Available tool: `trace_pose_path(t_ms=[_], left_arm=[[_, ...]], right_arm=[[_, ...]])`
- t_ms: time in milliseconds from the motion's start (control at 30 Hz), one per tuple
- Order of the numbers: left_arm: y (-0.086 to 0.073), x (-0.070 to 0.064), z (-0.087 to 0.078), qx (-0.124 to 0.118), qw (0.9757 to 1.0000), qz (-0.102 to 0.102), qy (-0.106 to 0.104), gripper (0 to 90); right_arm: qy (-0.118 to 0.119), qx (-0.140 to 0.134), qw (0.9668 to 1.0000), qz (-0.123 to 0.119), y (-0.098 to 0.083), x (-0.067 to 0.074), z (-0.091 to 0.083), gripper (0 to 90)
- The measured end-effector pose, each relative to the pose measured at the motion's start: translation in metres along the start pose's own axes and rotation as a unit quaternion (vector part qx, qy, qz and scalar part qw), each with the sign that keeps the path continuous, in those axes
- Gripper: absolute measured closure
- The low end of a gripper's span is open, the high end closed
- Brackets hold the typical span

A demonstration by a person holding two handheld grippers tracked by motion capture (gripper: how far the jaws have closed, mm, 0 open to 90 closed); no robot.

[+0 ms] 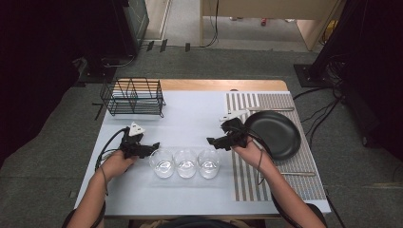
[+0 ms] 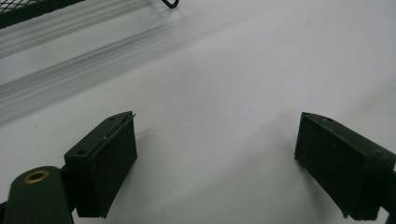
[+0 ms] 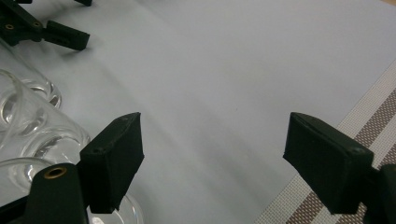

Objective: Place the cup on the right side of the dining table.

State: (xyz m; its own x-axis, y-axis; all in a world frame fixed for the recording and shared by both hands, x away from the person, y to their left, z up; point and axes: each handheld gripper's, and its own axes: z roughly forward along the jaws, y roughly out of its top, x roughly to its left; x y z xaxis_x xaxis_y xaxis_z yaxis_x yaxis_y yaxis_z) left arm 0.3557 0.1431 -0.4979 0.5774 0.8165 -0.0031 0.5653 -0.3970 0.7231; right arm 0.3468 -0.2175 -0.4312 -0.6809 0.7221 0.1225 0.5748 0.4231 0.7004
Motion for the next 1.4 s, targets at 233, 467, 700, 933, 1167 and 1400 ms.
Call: trace_pose_path(t_ms=[233,467,700,933,1167,1400], left_arm=[[0.000,0.000,0.000,-0.001,1.0000,0.000,0.000,12.6],[0.000,0.000,0.000,-0.002,1.0000,-0.001,0.000,12.6],[0.000,0.000,0.000,-0.001,1.0000,0.000,0.000,12.6],[0.000,0.000,0.000,0.000,1.0000,0.001,0.000,12.6],[0.000,0.000,0.000,0.000,1.0000,0.001,0.000,12.6],[0.000,0.000,0.000,0.000,1.0000,0.001,0.000,12.6]], right_arm=[[0.027,-0.002,0.9993,-0.026,0.002,0.002,-0.009,17.0],[0.050,-0.003,0.9986,-0.020,0.003,0.003,-0.011,0.0],[0.066,-0.003,0.9976,-0.021,0.001,0.006,-0.014,0.0],[0.077,-0.002,0.9966,-0.031,0.000,0.014,-0.015,0.0],[0.089,-0.005,0.9953,-0.038,-0.001,0.019,-0.017,0.0],[0.096,0.001,0.9941,-0.051,-0.002,0.026,-0.015,0.0]])
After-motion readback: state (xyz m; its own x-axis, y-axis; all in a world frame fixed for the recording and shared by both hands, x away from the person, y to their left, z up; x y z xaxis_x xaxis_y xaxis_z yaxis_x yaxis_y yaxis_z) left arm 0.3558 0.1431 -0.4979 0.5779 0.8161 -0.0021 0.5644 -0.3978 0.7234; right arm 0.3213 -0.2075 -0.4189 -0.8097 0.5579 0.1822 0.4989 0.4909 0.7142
